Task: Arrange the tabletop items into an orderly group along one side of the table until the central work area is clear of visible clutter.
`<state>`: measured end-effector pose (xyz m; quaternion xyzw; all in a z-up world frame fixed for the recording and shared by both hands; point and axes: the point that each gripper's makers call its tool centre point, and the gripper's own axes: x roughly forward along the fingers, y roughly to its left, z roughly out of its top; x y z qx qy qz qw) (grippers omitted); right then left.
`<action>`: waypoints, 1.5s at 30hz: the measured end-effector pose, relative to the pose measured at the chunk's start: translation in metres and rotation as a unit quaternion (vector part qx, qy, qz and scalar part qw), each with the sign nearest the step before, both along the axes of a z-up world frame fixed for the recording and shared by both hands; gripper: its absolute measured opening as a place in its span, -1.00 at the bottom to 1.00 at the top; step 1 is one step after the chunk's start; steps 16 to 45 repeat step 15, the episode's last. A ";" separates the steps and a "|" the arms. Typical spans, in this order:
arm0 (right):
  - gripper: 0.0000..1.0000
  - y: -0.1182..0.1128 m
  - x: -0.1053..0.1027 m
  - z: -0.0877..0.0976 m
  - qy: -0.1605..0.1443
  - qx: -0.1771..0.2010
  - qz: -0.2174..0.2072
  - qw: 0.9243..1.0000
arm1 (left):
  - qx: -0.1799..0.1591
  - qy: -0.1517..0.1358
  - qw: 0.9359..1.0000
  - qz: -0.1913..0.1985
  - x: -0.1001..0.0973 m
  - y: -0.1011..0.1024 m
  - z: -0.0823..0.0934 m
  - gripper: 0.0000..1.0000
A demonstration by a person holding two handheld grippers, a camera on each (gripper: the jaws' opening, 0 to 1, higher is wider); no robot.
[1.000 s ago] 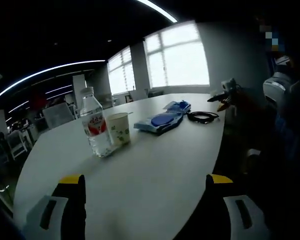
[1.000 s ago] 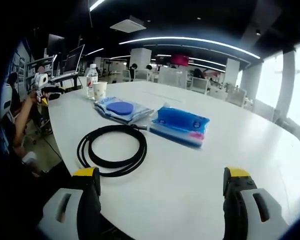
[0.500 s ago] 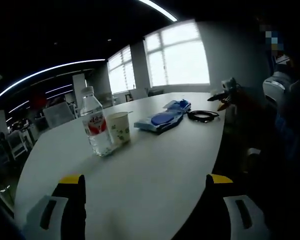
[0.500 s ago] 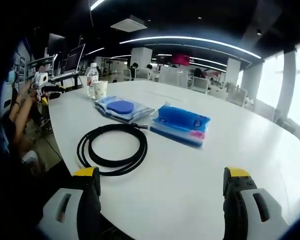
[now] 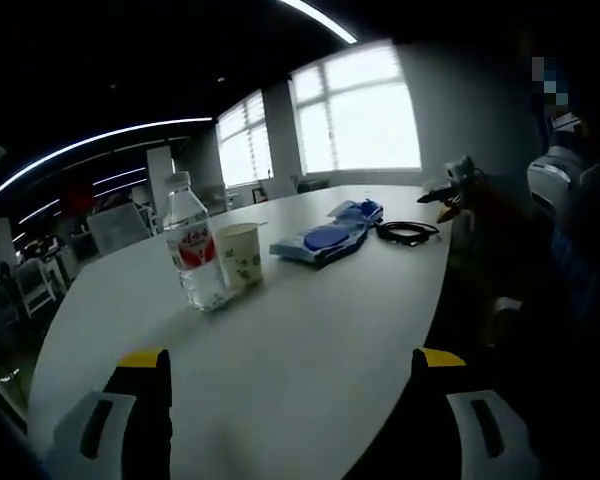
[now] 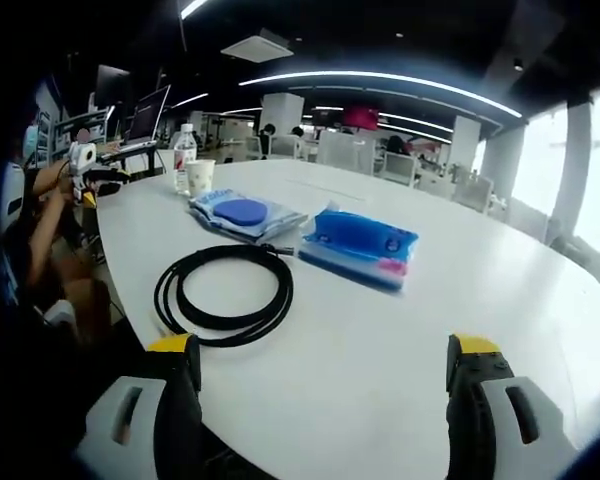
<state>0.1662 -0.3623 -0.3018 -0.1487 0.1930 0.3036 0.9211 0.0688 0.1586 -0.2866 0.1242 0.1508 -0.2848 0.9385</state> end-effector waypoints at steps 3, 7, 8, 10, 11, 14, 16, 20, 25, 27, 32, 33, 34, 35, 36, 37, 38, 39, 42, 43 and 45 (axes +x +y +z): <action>1.00 0.000 -0.001 -0.001 0.003 -0.002 0.002 1.000 | -0.002 -0.001 1.000 0.000 0.000 0.000 0.000 1.00; 1.00 0.000 0.000 -0.002 0.004 -0.002 0.001 1.000 | -0.005 0.001 1.000 0.003 0.000 0.000 -0.001 1.00; 1.00 -0.001 0.000 -0.003 0.005 -0.002 0.001 1.000 | -0.005 0.002 1.000 0.005 0.000 0.001 -0.002 1.00; 1.00 -0.001 -0.001 -0.004 0.006 -0.002 0.001 1.000 | -0.006 0.002 1.000 0.008 0.000 0.003 -0.002 1.00; 1.00 -0.001 -0.001 -0.004 0.006 -0.002 0.001 1.000 | -0.007 0.002 1.000 0.008 -0.001 0.003 -0.002 1.00; 1.00 0.001 -0.001 -0.006 0.008 -0.002 0.002 1.000 | -0.007 0.001 1.000 0.008 -0.001 0.004 -0.001 1.00; 1.00 0.002 -0.001 -0.007 0.009 -0.002 0.004 1.000 | -0.006 0.001 1.000 0.008 -0.001 0.004 -0.002 1.00; 1.00 0.002 -0.001 -0.007 0.009 -0.002 0.004 1.000 | -0.006 0.001 1.000 0.008 -0.001 0.004 -0.002 1.00; 1.00 0.002 -0.001 -0.007 0.009 -0.002 0.004 1.000 | -0.006 0.001 1.000 0.008 -0.001 0.004 -0.002 1.00; 1.00 0.002 -0.001 -0.007 0.009 -0.002 0.004 1.000 | -0.006 0.001 1.000 0.008 -0.001 0.004 -0.002 1.00; 1.00 0.002 -0.001 -0.007 0.009 -0.002 0.004 1.000 | -0.006 0.001 1.000 0.008 -0.001 0.004 -0.002 1.00; 1.00 0.002 -0.001 -0.007 0.009 -0.002 0.004 1.000 | -0.006 0.001 1.000 0.008 -0.001 0.004 -0.002 1.00; 1.00 0.002 -0.001 -0.007 0.009 -0.002 0.004 1.000 | -0.006 0.001 1.000 0.008 -0.001 0.004 -0.002 1.00; 1.00 0.002 -0.001 -0.007 0.009 -0.002 0.004 1.000 | -0.006 0.001 1.000 0.008 -0.001 0.004 -0.002 1.00; 1.00 0.002 -0.001 -0.007 0.009 -0.002 0.004 1.000 | -0.006 0.001 1.000 0.008 -0.001 0.004 -0.002 1.00; 1.00 0.002 -0.001 -0.007 0.009 -0.002 0.004 1.000 | -0.006 0.001 1.000 0.008 -0.001 0.004 -0.002 1.00; 1.00 0.002 -0.001 -0.007 0.009 -0.002 0.004 1.000 | -0.006 0.001 1.000 0.008 -0.001 0.004 -0.002 1.00; 1.00 0.002 -0.001 -0.007 0.009 -0.002 0.004 1.000 | -0.006 0.001 1.000 0.008 -0.001 0.004 -0.002 1.00; 1.00 0.002 -0.001 -0.007 0.009 -0.002 0.004 1.000 | -0.006 0.001 1.000 0.008 -0.001 0.004 -0.002 1.00; 1.00 0.002 -0.001 -0.007 0.009 -0.002 0.004 1.000 | -0.006 0.001 1.000 0.008 -0.001 0.004 -0.002 1.00; 1.00 0.002 -0.001 -0.007 0.009 -0.002 0.004 1.000 | -0.006 0.001 1.000 0.008 -0.001 0.004 -0.002 1.00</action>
